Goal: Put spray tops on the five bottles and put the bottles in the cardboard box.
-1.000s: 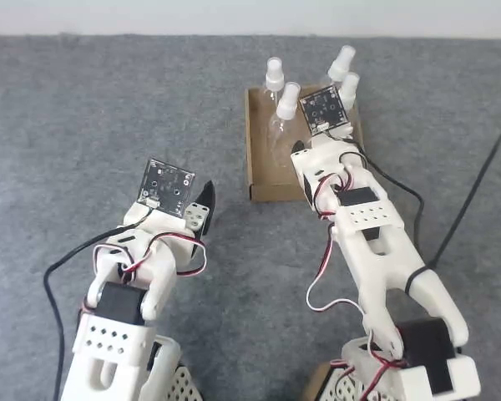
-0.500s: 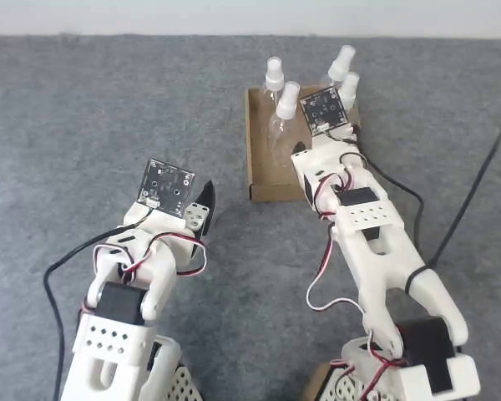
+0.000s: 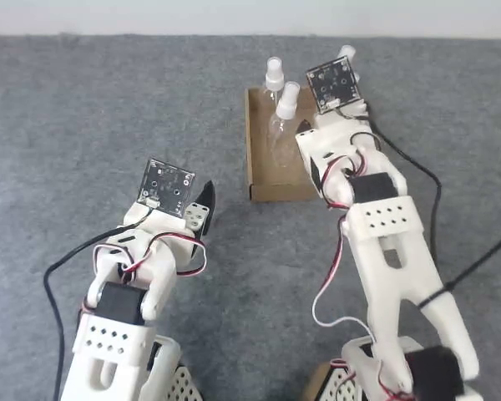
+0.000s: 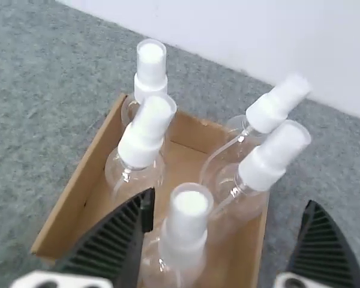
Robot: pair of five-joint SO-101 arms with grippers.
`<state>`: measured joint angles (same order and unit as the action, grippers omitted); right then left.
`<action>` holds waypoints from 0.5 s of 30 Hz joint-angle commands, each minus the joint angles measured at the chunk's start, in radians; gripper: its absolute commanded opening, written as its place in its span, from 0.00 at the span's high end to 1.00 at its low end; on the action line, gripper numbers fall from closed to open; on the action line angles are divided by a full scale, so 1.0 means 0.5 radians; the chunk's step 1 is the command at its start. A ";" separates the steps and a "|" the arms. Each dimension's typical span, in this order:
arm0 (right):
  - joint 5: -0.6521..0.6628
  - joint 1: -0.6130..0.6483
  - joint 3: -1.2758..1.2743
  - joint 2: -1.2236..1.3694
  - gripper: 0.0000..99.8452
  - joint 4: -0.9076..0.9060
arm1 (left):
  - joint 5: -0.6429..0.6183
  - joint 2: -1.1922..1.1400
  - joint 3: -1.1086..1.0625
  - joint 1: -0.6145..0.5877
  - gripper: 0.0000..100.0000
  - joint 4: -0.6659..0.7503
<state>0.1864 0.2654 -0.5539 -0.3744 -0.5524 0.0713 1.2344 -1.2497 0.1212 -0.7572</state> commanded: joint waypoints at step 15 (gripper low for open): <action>0.025 -0.005 -0.267 -0.996 0.68 -1.103 | 0.006 0.273 0.029 -0.028 0.88 -0.092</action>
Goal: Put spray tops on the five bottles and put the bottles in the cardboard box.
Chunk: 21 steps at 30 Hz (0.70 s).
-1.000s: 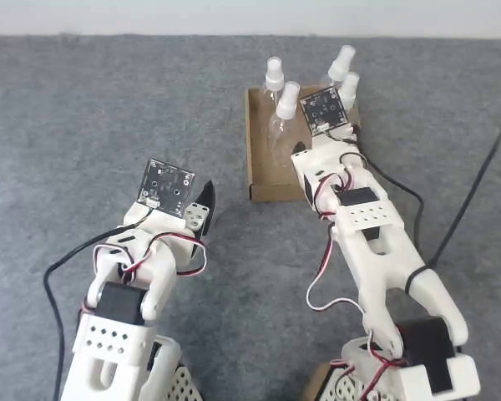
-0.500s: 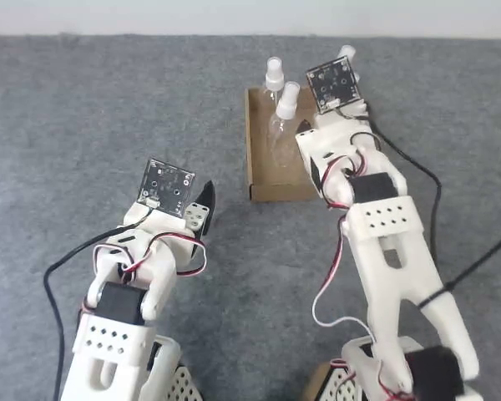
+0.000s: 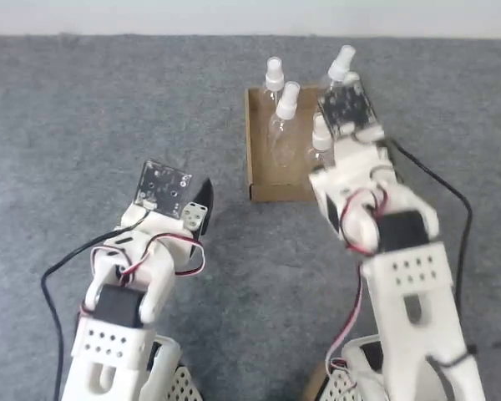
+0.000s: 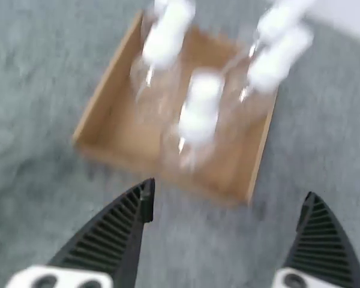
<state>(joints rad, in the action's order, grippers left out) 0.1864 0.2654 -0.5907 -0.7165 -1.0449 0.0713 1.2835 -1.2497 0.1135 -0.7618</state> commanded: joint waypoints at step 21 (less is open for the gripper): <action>0.031 -0.367 -1.807 -2.223 0.68 -0.133 | 0.187 1.013 -0.839 -0.779 0.88 -0.025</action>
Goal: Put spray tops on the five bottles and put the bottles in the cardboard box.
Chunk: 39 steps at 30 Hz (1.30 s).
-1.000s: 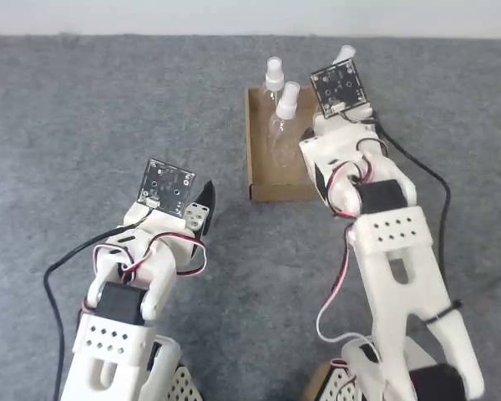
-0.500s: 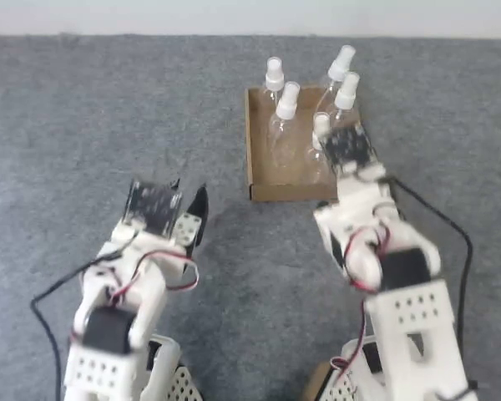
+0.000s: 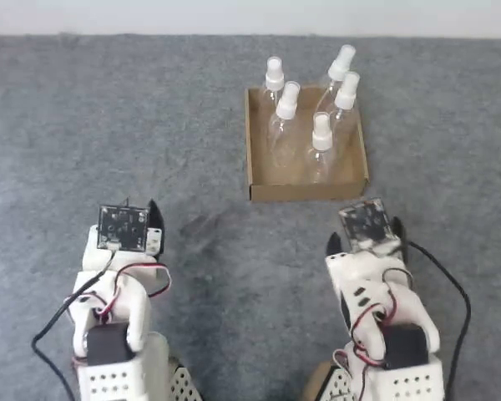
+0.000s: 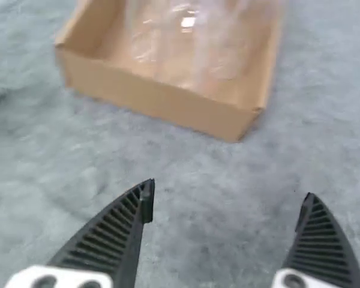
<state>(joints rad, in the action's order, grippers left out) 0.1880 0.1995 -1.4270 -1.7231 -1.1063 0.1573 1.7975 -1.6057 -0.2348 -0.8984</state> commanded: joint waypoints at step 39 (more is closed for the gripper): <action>0.025 -0.735 -0.512 -0.173 0.90 -0.397 | 0.006 -0.031 -0.164 -0.141 0.99 -0.433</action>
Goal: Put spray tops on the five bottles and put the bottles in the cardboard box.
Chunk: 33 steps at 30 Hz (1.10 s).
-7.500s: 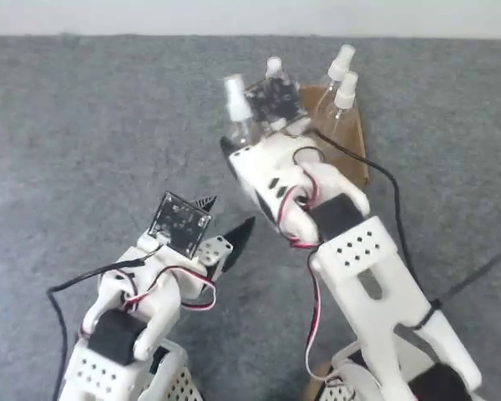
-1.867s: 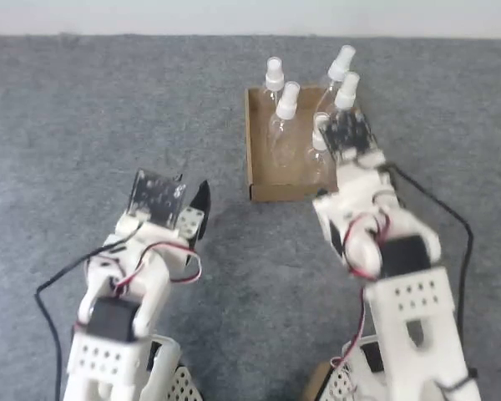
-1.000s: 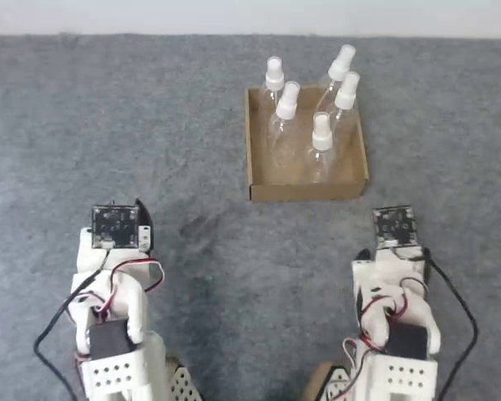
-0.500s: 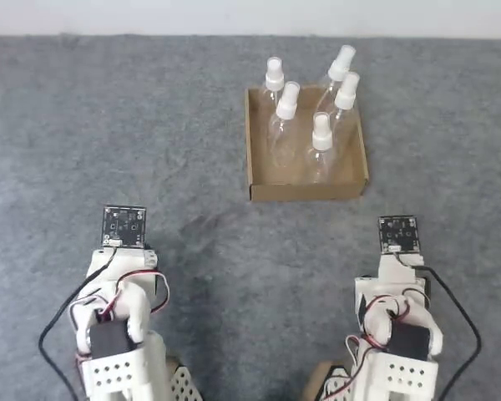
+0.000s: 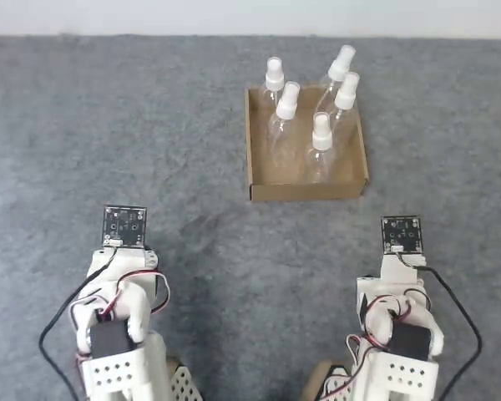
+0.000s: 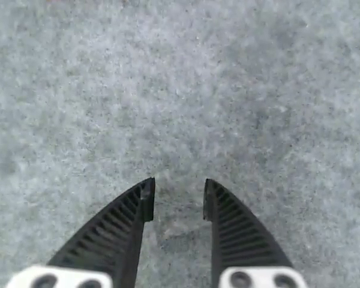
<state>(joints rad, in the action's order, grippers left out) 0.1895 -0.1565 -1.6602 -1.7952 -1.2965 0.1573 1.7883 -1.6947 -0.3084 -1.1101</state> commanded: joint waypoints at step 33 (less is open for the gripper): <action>0.021 -0.143 -0.046 -0.026 0.93 -0.014 | 0.003 -0.021 0.014 -0.009 0.80 0.025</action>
<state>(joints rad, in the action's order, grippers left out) 0.1895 -0.2133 -1.6602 -1.7952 -1.2965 0.1573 1.7883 -1.6947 -0.3084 -1.0840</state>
